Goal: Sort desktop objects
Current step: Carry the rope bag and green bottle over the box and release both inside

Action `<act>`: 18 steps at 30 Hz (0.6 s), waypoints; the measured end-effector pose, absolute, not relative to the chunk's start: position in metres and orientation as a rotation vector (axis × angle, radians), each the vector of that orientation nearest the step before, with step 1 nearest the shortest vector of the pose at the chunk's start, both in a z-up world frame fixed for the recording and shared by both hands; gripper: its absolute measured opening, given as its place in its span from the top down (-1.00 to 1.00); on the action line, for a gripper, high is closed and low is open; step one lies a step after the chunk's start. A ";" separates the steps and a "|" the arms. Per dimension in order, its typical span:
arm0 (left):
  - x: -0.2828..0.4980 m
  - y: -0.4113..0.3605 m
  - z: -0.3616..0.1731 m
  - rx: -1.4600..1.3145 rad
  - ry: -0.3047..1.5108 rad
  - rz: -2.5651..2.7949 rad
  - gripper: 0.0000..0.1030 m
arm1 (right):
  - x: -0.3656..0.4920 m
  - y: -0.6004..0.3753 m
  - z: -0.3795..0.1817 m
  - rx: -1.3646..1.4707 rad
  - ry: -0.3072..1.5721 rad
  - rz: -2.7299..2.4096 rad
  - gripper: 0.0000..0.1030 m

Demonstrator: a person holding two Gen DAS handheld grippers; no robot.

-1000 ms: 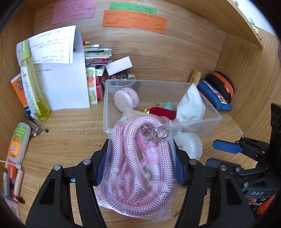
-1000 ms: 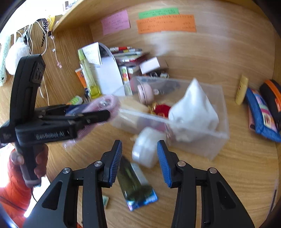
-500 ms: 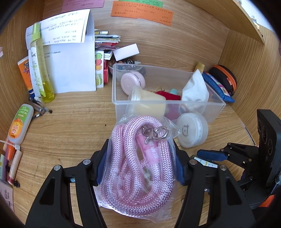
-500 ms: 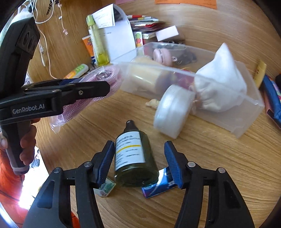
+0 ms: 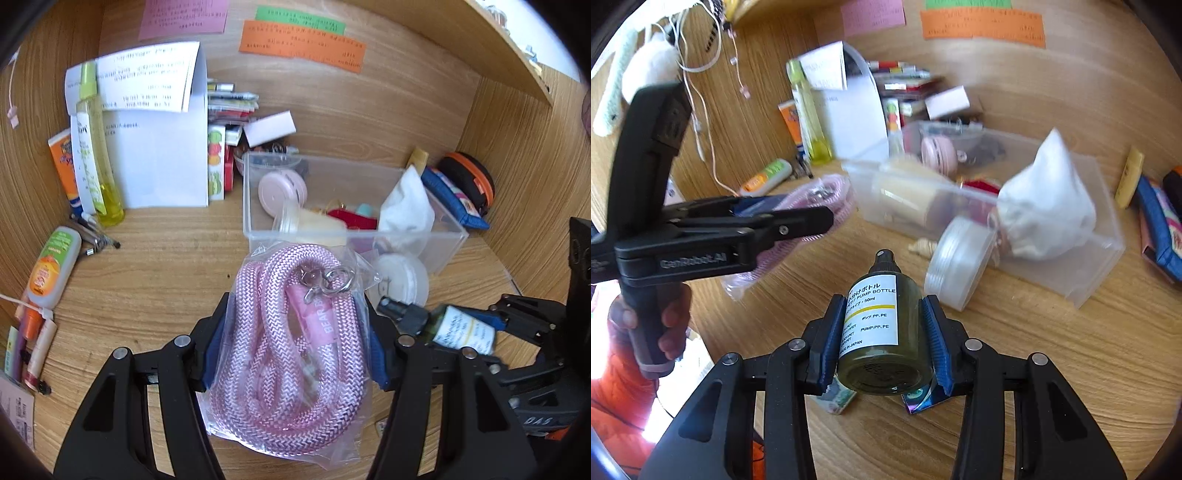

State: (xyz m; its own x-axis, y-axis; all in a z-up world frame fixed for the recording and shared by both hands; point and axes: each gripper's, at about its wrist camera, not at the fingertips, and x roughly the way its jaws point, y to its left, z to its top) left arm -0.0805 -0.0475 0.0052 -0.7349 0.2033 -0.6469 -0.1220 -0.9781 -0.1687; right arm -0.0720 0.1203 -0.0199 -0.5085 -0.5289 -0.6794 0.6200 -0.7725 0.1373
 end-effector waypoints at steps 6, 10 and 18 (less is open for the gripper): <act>-0.087 -0.047 0.021 -1.002 -0.167 2.785 -0.19 | -0.079 0.134 0.007 0.895 0.096 -2.314 0.25; -0.096 -0.045 0.027 -0.989 -0.150 2.780 -0.19 | -0.091 0.141 0.019 0.872 0.068 -2.349 0.25; -0.121 -0.044 0.038 -0.973 -0.101 2.784 -0.19 | -0.122 0.146 0.030 0.869 0.034 -2.384 0.25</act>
